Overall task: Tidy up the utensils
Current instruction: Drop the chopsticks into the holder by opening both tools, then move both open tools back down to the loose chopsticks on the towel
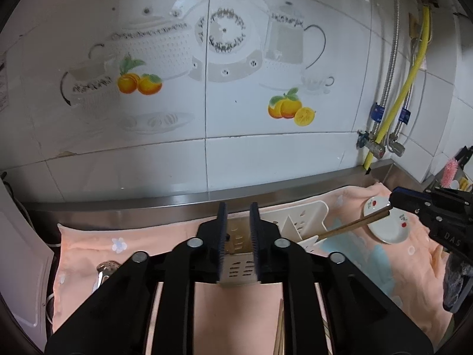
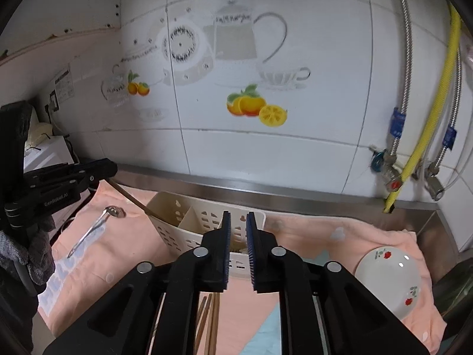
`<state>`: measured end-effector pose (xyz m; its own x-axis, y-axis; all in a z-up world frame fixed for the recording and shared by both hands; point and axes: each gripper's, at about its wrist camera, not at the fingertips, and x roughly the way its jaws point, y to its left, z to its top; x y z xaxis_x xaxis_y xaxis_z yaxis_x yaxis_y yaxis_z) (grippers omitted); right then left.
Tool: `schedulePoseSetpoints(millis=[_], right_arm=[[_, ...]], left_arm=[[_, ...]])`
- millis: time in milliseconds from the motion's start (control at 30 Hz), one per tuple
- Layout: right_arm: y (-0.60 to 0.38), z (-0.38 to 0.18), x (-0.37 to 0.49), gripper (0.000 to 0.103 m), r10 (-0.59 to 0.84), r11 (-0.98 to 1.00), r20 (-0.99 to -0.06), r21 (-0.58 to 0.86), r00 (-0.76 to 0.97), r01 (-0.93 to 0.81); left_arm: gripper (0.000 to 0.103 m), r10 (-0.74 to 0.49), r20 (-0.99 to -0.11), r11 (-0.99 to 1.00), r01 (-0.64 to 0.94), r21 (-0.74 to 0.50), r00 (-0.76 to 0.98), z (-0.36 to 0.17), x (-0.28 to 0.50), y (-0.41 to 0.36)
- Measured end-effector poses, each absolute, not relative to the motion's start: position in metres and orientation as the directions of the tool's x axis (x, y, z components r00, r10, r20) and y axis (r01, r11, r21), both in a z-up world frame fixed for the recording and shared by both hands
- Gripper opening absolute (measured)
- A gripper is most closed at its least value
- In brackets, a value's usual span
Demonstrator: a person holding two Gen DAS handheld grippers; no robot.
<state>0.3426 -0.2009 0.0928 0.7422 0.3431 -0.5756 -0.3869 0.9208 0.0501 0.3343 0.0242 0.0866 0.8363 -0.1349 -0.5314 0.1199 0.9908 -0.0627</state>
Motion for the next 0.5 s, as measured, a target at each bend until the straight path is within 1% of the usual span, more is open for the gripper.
schedulePoseSetpoints(millis=[133, 167, 200, 267, 367, 500], right_arm=[[-0.207, 0.104, 0.322, 0.020, 0.343, 0.921, -0.544, 0.036, 0.765, -0.388], [-0.208, 0.106, 0.316, 0.021, 0.345, 0.921, -0.537, 0.035, 0.770, -0.389], [-0.210, 0.107, 0.310, 0.023, 0.349, 0.920, -0.531, 0.036, 0.772, -0.391], [-0.213, 0.107, 0.296, 0.024, 0.359, 0.917, -0.524, 0.041, 0.773, -0.398], [-0.216, 0.100, 0.274, 0.027, 0.371, 0.911, -0.526, 0.043, 0.765, -0.411], [-0.218, 0.081, 0.248, 0.028, 0.375, 0.907, -0.536, 0.041, 0.756, -0.420]], left_arm=[[0.020, -0.139, -0.515, 0.990, 0.125, -0.062, 0.846, 0.095, 0.315, 0.025], [0.023, -0.143, -0.511, 0.990, 0.130, -0.060, 0.848, 0.096, 0.309, 0.024], [0.028, -0.145, -0.507, 0.989, 0.134, -0.059, 0.850, 0.097, 0.302, 0.024], [0.032, -0.146, -0.498, 0.989, 0.135, -0.058, 0.855, 0.098, 0.287, 0.025], [0.033, -0.155, -0.502, 0.988, 0.145, -0.060, 0.851, 0.093, 0.265, 0.026], [0.034, -0.165, -0.516, 0.986, 0.154, -0.065, 0.840, 0.078, 0.239, 0.027]])
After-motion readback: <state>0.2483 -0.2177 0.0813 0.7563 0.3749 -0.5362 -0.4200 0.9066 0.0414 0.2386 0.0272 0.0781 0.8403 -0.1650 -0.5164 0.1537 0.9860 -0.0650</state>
